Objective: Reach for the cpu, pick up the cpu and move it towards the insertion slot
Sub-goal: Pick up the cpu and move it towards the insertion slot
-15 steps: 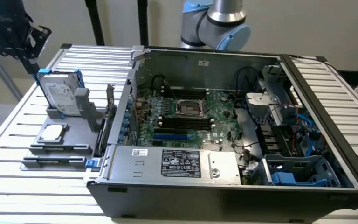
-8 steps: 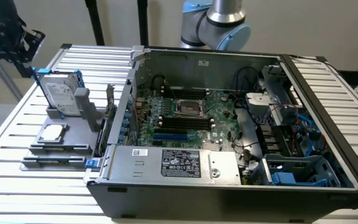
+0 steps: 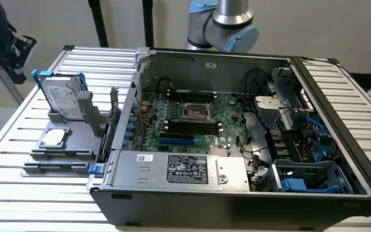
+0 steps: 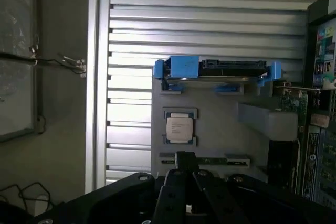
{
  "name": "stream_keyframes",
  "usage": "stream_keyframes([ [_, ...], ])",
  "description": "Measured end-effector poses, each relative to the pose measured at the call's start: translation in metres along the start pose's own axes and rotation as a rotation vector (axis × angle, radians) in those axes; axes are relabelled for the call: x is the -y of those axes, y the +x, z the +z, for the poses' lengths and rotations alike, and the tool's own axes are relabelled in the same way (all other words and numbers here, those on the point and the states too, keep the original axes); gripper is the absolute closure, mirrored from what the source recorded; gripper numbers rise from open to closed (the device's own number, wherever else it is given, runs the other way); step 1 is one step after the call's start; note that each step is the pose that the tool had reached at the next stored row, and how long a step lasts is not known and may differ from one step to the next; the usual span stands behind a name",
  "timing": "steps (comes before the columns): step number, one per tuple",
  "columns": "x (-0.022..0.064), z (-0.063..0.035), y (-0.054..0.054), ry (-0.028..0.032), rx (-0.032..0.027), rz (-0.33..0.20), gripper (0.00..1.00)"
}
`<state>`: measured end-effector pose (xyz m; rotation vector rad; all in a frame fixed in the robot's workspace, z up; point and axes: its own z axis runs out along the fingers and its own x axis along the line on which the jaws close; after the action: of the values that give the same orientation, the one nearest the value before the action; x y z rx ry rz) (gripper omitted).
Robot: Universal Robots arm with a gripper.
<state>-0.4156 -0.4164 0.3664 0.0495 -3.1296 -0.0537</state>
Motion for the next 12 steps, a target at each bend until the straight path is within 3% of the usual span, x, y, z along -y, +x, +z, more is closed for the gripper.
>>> stream_keyframes([
  [4,-0.0001,0.0024,0.0038,0.0069,-0.0009,-0.015,0.89],
  [11,-0.0002,0.0027,0.0039,0.008,-0.0011,-0.025,0.88],
  [12,-0.0003,0.0027,0.0039,0.008,-0.0011,-0.025,0.82],
])
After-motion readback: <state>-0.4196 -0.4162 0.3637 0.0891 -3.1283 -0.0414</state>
